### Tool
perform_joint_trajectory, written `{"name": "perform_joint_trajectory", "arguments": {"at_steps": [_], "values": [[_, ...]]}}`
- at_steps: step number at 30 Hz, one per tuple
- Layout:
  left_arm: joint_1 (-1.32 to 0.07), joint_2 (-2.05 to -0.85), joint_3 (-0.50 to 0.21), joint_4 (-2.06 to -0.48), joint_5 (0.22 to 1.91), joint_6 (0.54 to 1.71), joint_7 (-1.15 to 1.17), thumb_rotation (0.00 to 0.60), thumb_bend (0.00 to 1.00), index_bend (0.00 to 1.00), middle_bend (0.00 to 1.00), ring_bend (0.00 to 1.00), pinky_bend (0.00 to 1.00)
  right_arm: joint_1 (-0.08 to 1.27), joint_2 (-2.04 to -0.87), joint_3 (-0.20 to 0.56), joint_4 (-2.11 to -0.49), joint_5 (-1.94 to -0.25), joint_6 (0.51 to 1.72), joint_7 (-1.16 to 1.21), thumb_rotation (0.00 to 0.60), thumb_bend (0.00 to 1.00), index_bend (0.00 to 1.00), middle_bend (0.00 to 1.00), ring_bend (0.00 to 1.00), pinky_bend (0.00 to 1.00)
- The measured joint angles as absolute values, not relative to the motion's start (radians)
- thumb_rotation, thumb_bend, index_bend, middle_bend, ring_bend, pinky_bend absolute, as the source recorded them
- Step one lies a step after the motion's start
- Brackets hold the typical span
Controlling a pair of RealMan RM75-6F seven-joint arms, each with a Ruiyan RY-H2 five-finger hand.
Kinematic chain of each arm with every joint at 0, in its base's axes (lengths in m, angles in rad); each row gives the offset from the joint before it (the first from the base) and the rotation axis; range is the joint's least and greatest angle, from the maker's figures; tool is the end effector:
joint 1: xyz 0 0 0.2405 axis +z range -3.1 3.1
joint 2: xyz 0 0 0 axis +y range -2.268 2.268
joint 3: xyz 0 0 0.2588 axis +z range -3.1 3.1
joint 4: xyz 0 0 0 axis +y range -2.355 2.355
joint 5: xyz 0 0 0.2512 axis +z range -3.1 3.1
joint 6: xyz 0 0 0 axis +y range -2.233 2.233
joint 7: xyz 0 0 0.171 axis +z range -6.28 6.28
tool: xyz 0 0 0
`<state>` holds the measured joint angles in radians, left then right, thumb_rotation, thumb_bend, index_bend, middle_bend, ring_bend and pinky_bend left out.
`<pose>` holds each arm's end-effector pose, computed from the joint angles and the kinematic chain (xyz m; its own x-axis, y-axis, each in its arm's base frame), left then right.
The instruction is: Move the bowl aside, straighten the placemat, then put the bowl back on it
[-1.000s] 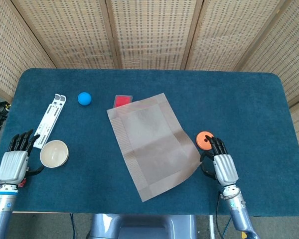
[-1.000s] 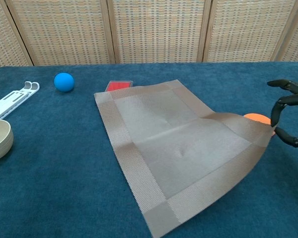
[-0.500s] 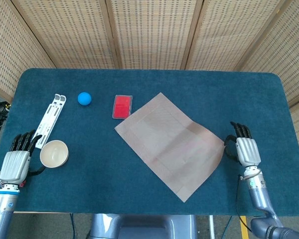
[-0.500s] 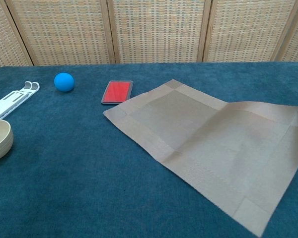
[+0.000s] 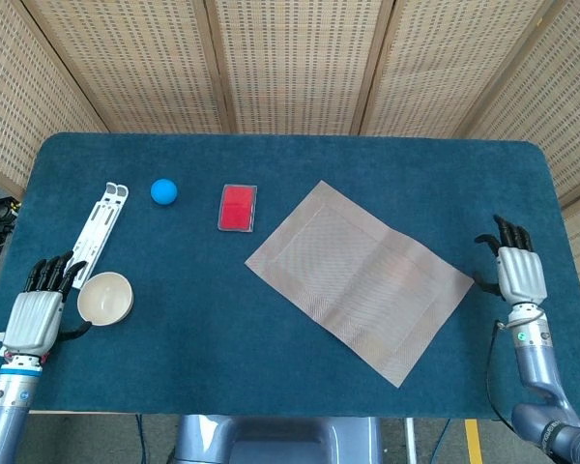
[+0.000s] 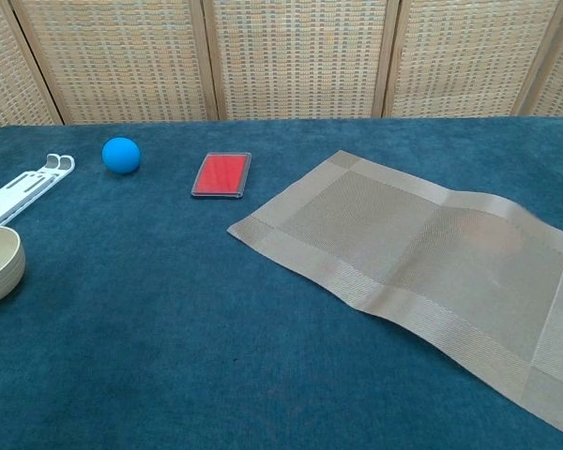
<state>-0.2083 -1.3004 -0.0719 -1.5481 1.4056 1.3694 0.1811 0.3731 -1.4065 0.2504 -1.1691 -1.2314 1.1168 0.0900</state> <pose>-0.3089 0.2547 0.0565 0.4440 0.0637 0.8938 0.8960 -0.0461 -0.4417 -0.3576 -0.3653 0.0790 0.3285 -0.0256 0.9442 -0.9397 0.0924 0.3294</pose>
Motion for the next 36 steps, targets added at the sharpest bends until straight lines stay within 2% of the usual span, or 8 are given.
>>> {"name": "perform_joint_trajectory", "arguments": {"at_steps": [4,15,22,30,36], "values": [[-0.225,-1.3,-0.081,-1.559,1.409,1.359,0.2,0.6,0.11,0.11,0.0,0.0,0.0,0.329,-1.385,0.249,-1.196,-1.235,1.181,0.142,0.6,0.33,0.11,0.0,0.0,0.0],[-0.356,-1.3,-0.149,-1.608,1.375,1.232,0.318,0.6,0.12,0.13,0.0,0.0,0.0,0.199,-1.314,0.212,-1.331,-1.351,1.39,0.346,0.6,0.32,0.09,0.0,0.0,0.0],[-0.493,-1.357,-0.209,-1.594,1.297,1.11,0.454,0.6,0.12,0.13,0.0,0.0,0.0,0.177,-1.281,0.211,-1.361,-1.385,1.439,0.403,0.6,0.32,0.09,0.0,0.0,0.0],[-0.652,-1.498,-0.25,-1.501,1.182,0.994,0.607,0.6,0.13,0.13,0.0,0.0,0.0,0.176,-1.274,0.219,-1.343,-1.385,1.436,0.466,0.6,0.32,0.09,0.0,0.0,0.0],[-0.743,-1.605,-0.259,-1.396,1.108,0.931,0.665,0.6,0.14,0.21,0.0,0.0,0.0,0.178,-1.274,0.228,-1.319,-1.374,1.424,0.519,0.6,0.32,0.09,0.0,0.0,0.0]]}}
